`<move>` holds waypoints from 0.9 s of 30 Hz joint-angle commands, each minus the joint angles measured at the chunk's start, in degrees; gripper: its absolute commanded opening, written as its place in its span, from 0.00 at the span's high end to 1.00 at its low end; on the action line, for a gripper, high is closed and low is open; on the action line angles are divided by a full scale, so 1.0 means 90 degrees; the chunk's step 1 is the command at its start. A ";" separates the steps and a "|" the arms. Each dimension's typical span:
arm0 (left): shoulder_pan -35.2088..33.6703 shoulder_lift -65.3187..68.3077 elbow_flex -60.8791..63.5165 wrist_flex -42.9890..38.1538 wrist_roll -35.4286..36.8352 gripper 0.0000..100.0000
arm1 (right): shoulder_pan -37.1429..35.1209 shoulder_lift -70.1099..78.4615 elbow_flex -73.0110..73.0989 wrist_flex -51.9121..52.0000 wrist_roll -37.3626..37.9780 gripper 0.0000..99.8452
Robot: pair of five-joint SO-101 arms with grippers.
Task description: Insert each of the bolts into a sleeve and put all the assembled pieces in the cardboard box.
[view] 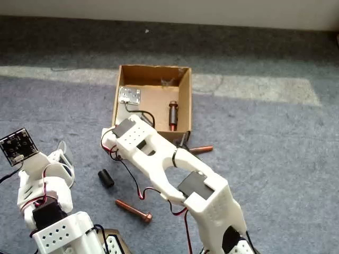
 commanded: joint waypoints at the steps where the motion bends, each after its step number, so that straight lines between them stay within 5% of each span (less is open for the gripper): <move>1: -0.0073 -0.0054 -0.0034 -0.0127 0.0039 0.76 | 0.0239 0.0063 0.0063 0.0357 -0.0039 0.82; 6: -0.0073 -0.0054 -0.0034 -0.0127 0.0039 0.76 | 0.0396 0.0063 0.0044 0.1031 -0.0039 0.83; 12: -0.0073 -0.0054 -0.0034 -0.0127 0.0039 0.76 | 0.0562 0.0063 0.0054 0.1236 0.0049 0.98; 17: -0.0073 -0.0054 -0.0034 -0.0127 0.0039 0.76 | 0.0552 -0.0132 0.0044 0.1705 0.0967 1.00; 27: 0.0737 -0.0044 -0.0132 -0.0078 -0.0313 0.76 | 0.0757 -0.3111 0.0835 0.2564 0.2168 1.00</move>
